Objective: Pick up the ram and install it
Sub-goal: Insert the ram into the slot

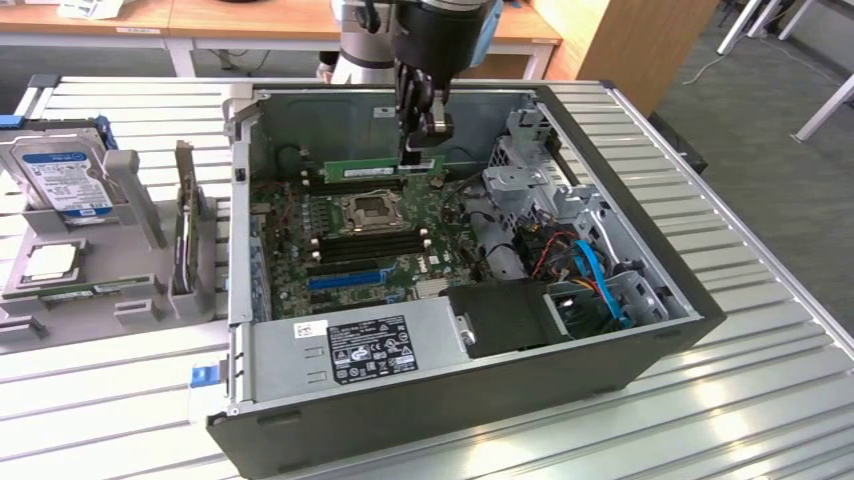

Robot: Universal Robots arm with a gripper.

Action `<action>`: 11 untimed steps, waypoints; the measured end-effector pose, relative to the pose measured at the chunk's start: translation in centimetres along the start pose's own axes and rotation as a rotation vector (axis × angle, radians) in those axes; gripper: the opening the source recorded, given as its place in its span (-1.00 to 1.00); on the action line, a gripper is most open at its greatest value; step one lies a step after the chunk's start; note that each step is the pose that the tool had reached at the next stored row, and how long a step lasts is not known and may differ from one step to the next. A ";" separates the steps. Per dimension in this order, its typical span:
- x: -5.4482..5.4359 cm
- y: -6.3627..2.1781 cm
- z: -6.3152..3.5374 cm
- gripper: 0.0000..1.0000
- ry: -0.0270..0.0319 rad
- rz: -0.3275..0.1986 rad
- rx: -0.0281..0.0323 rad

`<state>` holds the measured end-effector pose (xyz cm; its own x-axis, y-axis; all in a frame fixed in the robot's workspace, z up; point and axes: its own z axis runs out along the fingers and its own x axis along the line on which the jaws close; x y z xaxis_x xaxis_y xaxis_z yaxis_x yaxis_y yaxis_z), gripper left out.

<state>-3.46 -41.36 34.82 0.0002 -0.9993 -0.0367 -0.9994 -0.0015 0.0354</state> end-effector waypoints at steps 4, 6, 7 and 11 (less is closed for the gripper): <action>0.0 -0.01 0.28 -0.76 0.0001 0.000 -0.0001; 0.0 -0.01 0.43 -0.76 0.0000 0.000 -0.0001; 0.0 -0.02 0.49 -0.76 0.0001 0.000 -0.0001; 0.0 -0.02 0.73 -0.76 0.0001 0.000 -0.0001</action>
<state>-3.46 -41.36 34.09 0.0001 -0.9993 -0.0366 -0.9994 -0.0014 0.0355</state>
